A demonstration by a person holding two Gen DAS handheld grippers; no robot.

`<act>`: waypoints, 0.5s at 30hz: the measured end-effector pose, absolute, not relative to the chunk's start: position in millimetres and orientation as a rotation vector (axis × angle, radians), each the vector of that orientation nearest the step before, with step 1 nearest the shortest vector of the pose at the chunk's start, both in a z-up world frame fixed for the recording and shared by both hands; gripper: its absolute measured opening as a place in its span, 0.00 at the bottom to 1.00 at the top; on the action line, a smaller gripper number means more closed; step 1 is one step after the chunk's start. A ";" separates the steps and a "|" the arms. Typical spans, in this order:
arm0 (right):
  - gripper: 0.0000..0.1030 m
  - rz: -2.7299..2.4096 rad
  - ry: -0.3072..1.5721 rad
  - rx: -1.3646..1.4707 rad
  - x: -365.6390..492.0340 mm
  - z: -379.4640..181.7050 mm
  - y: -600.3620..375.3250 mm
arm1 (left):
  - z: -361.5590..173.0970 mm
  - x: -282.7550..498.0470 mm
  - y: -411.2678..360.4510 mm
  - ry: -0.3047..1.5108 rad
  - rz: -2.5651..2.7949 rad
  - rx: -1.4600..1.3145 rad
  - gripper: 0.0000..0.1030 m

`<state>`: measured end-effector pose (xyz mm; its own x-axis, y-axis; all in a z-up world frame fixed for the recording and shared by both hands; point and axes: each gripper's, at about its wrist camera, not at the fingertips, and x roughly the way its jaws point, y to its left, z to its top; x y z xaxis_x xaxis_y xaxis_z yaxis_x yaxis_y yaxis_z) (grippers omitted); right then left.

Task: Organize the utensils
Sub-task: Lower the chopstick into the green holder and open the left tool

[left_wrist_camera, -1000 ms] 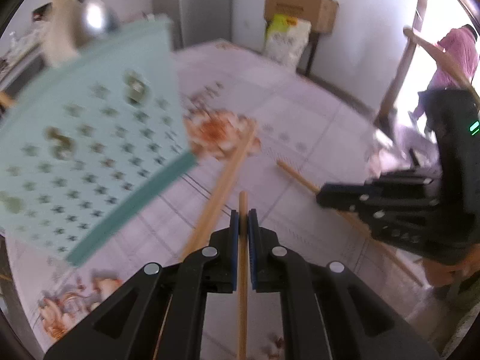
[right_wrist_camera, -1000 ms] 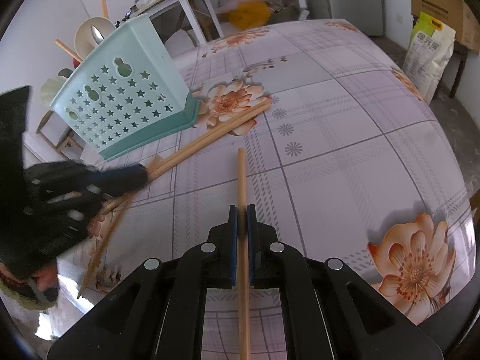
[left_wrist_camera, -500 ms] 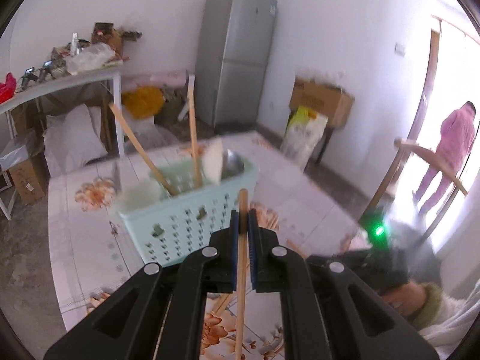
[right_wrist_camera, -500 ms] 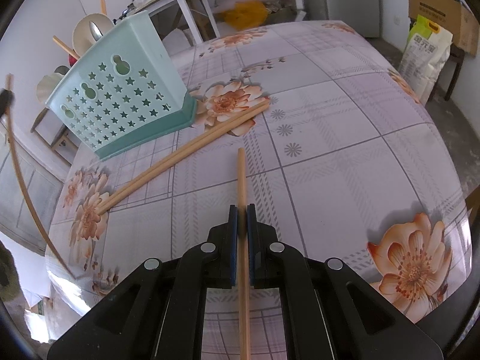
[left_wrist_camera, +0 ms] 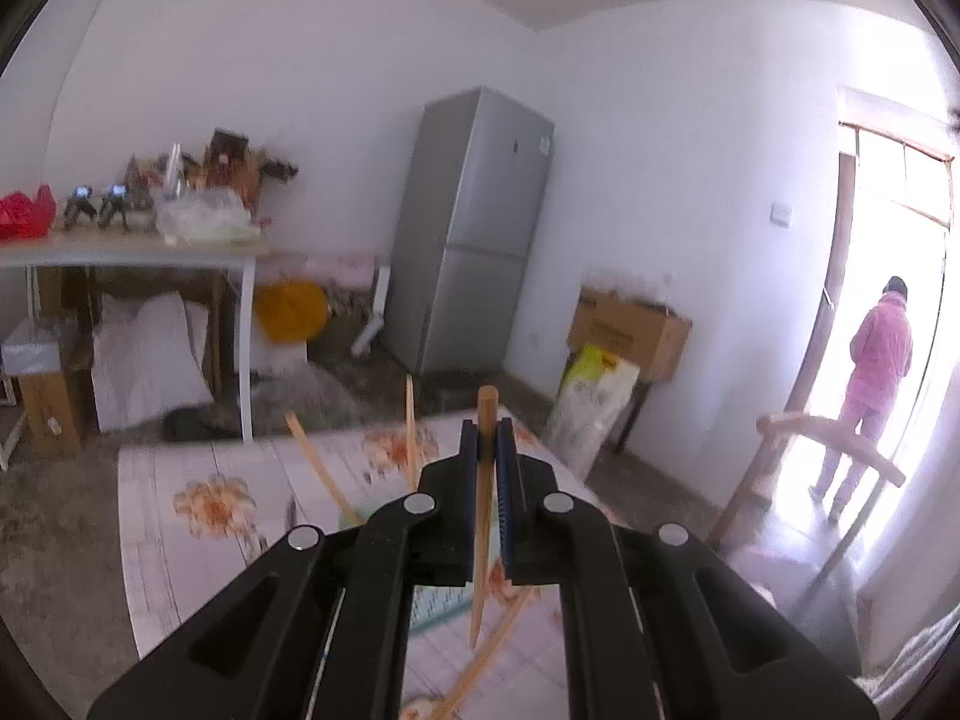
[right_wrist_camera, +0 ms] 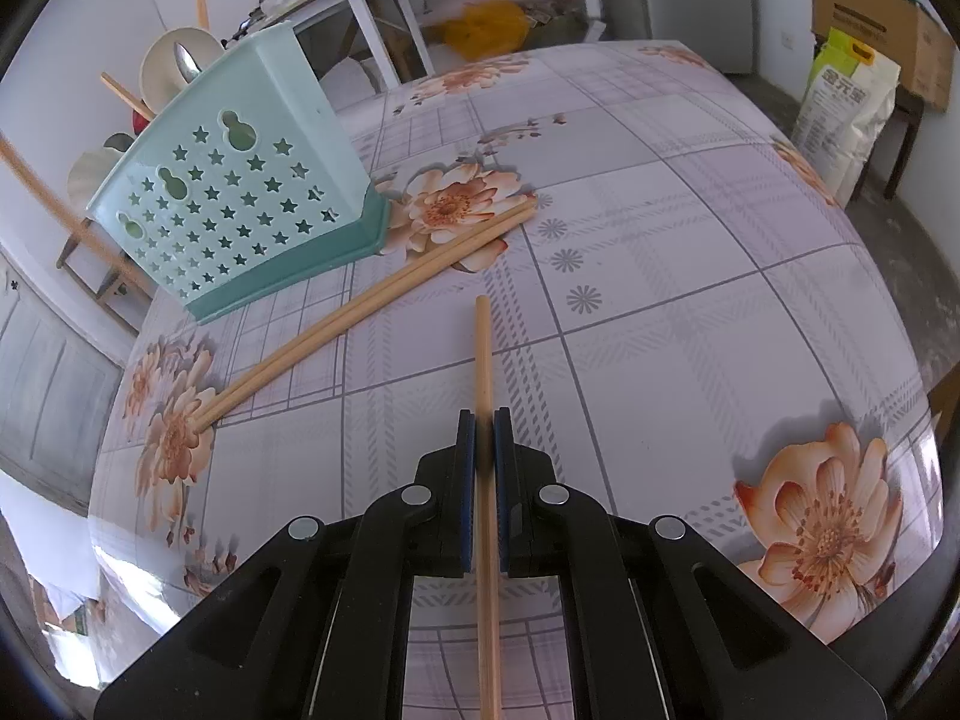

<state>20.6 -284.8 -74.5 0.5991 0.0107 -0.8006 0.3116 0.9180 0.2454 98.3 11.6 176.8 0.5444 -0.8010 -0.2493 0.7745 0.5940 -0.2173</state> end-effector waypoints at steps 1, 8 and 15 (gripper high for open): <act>0.04 -0.179 0.917 0.384 20.3 -74.5 -285.0 | 184.3 99.7 14.5 0.313 -0.927 -0.096 0.05; 0.04 -0.173 0.915 0.387 19.4 -74.9 -285.8 | 221.5 108.8 27.6 0.191 -0.866 -0.165 0.05; 0.04 -0.164 0.913 0.396 18.0 -75.0 -287.6 | 224.8 133.9 24.3 0.201 -0.829 -0.230 0.05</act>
<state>18.0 -287.6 -75.0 0.6049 0.0283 -0.7958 0.3035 0.9157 0.2632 133.9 24.3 224.8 0.6589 -0.7472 -0.0866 0.7039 0.6530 -0.2795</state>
